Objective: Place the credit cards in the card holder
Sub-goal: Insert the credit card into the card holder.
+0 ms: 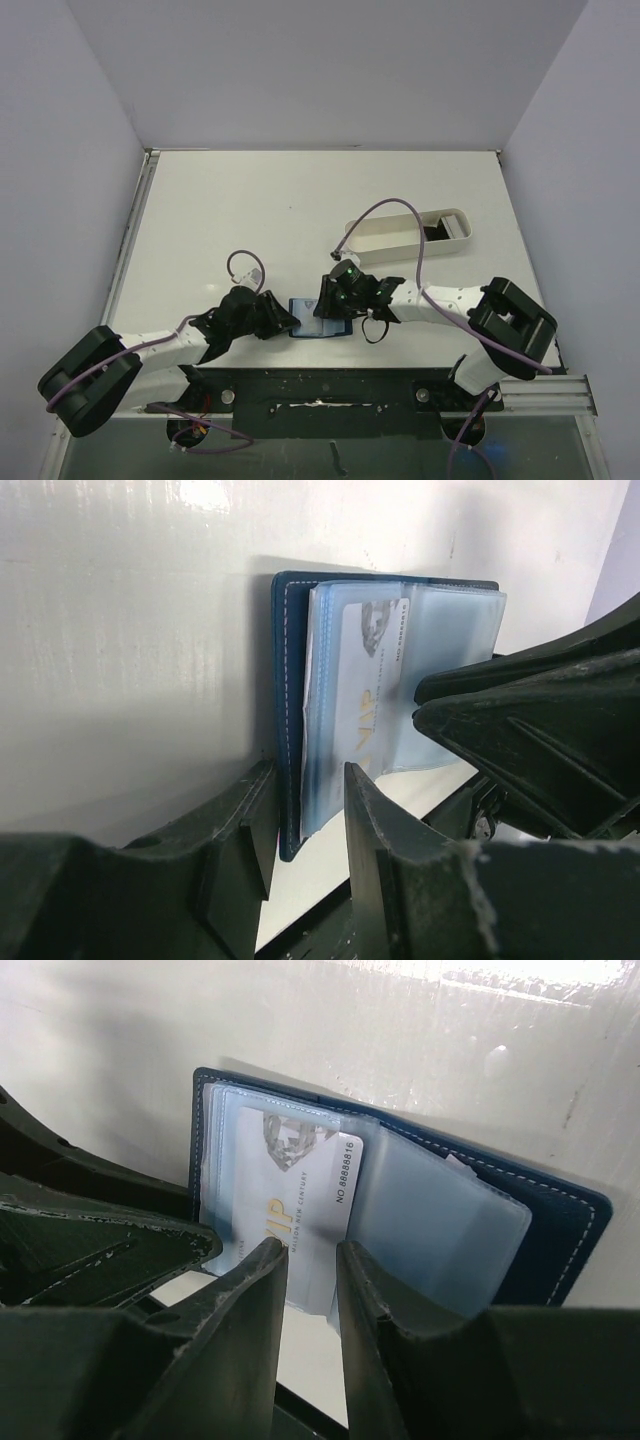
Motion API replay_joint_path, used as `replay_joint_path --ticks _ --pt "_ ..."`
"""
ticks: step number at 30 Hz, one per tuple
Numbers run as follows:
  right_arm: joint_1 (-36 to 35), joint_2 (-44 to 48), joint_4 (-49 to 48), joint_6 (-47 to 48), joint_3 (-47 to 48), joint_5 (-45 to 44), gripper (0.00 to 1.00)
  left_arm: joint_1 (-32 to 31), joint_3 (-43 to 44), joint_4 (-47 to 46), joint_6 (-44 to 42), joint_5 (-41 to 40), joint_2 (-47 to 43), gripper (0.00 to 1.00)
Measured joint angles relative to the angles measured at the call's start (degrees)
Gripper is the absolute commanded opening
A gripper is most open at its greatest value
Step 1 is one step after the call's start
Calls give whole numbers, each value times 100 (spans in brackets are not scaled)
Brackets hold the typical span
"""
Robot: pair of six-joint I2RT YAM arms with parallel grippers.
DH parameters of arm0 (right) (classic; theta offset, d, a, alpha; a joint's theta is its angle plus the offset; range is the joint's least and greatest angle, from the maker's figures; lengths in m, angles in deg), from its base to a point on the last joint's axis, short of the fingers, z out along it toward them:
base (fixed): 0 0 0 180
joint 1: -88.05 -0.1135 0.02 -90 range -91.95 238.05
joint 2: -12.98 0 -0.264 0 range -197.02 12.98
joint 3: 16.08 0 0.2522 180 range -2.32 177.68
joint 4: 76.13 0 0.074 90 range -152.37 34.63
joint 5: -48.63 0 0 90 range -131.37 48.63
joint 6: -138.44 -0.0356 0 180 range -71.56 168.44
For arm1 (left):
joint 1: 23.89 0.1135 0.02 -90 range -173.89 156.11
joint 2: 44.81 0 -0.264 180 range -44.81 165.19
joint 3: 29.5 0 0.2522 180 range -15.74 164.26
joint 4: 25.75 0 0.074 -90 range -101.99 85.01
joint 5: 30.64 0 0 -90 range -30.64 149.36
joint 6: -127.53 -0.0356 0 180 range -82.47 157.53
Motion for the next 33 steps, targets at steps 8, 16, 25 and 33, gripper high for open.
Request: replay_joint_path --ticks 8,16,25,33 --pt "0 -59 -96 -17 0 72 39 -22 35 -46 -31 7 79 30" --pt "0 -133 -59 -13 0 -74 39 -22 35 -52 -31 0 79 32" --pt "-2 -339 -223 -46 28 -59 32 -22 35 -55 -31 0 79 32" --pt "-83 -339 -376 -70 28 -24 23 -22 35 -101 -31 7 116 32"
